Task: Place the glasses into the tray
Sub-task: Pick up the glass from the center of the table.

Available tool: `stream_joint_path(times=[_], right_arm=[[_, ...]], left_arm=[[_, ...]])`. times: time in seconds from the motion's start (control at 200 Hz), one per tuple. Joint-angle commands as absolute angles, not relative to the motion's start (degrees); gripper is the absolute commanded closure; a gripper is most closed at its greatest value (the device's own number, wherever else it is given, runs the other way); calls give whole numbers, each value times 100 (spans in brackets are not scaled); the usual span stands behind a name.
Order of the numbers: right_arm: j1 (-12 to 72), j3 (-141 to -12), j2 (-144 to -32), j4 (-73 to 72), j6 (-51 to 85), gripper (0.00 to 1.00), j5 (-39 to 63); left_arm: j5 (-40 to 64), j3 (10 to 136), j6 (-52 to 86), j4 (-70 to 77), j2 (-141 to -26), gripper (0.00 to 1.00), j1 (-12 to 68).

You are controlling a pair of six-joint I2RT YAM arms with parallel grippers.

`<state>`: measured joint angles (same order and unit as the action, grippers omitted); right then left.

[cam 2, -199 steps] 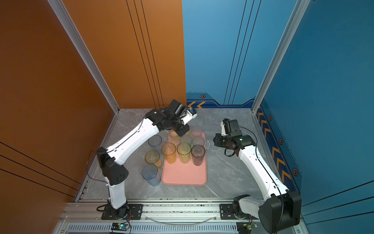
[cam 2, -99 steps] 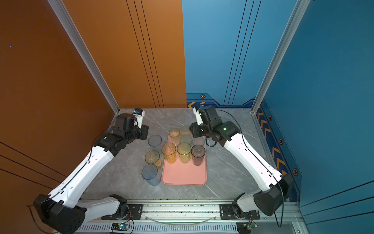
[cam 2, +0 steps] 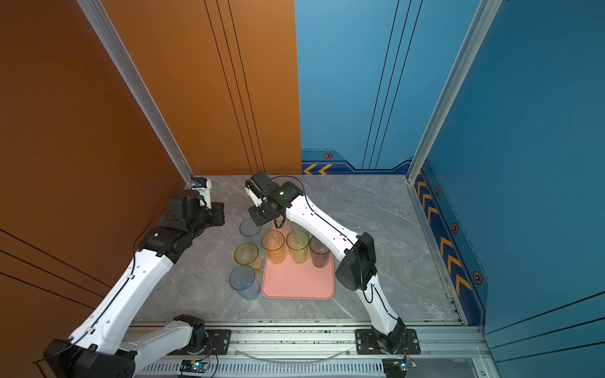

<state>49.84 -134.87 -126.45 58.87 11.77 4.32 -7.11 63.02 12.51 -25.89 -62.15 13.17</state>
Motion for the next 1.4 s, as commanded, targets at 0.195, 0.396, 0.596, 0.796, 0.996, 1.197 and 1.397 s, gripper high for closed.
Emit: stream_joint_path(times=[0.195,0.396,0.596,0.796,0.996,1.197,1.397], right_arm=[[5021,-14156,-13234,6381,1299,75,28],[5001,-14401,-13523,6381,1384,76,87],[4953,-14477,-13653,6299,1458,76,92],[4918,-14493,-13722,6249,1503,76,163],[4872,-14513,-13802,6227,1529,76,200],[4844,-14546,-13842,6148,1563,77,259],[4817,-14607,-13928,6135,1590,78,349]], left_arm=[[-408,6300,1144,-2577,-6154,75,1274],[-305,6278,1099,-2609,-6084,75,1232],[-187,6266,1099,-2610,-6091,75,1196],[-115,6258,1091,-2611,-6086,75,1169],[-70,6255,1093,-2610,-6082,75,1134],[-44,6248,1082,-2610,-6073,74,1117],[-31,6236,1075,-2600,-6082,75,1090]])
